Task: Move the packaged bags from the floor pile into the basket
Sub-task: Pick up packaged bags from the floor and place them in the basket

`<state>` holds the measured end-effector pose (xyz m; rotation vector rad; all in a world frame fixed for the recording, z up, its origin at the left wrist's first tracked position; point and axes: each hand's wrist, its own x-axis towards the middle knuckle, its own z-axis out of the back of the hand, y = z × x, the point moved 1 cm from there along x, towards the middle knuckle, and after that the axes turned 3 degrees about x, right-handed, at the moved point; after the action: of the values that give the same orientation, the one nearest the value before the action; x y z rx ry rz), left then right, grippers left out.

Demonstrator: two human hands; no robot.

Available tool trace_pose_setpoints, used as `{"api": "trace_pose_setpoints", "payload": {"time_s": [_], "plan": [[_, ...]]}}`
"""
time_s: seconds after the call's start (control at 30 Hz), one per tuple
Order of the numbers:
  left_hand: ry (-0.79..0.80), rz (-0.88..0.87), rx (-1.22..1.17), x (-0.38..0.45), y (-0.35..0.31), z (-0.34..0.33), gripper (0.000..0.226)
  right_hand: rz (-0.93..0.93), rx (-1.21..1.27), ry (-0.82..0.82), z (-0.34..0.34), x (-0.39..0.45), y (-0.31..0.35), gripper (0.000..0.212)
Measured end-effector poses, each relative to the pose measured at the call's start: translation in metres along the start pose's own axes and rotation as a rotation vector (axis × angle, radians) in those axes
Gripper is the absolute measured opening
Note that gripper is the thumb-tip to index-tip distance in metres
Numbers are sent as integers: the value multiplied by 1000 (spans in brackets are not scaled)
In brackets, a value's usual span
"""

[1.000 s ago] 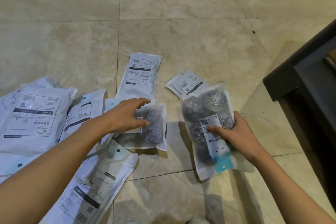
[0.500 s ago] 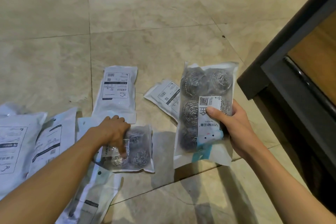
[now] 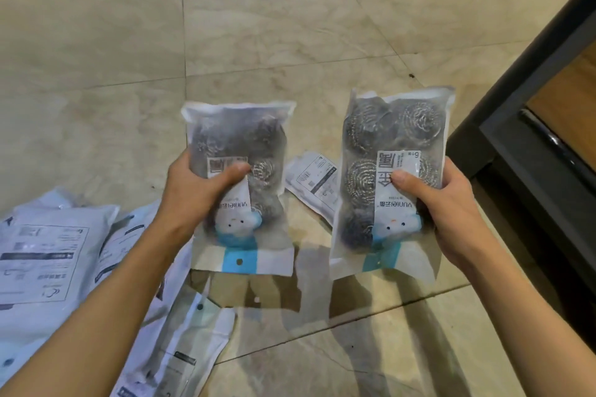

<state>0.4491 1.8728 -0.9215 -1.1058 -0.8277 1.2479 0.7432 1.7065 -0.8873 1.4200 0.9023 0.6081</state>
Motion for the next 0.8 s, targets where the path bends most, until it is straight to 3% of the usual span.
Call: {"api": "trace_pose_setpoints", "payload": {"time_s": [0.13,0.43,0.6,0.8], "plan": [[-155,-7,-203,-6,-44,25,21,28,-15,29,-17,-1,23,55],[-174,-9,-184,-43,-161,81,16,-3,-39,76,-65,-20,116,37],[-168,50,-133,-70,-274,120,18,-54,-60,69,-76,-51,232,34],[-148,89,-94,-98,-457,169,19,-76,-67,68,-85,-91,419,36]]}}
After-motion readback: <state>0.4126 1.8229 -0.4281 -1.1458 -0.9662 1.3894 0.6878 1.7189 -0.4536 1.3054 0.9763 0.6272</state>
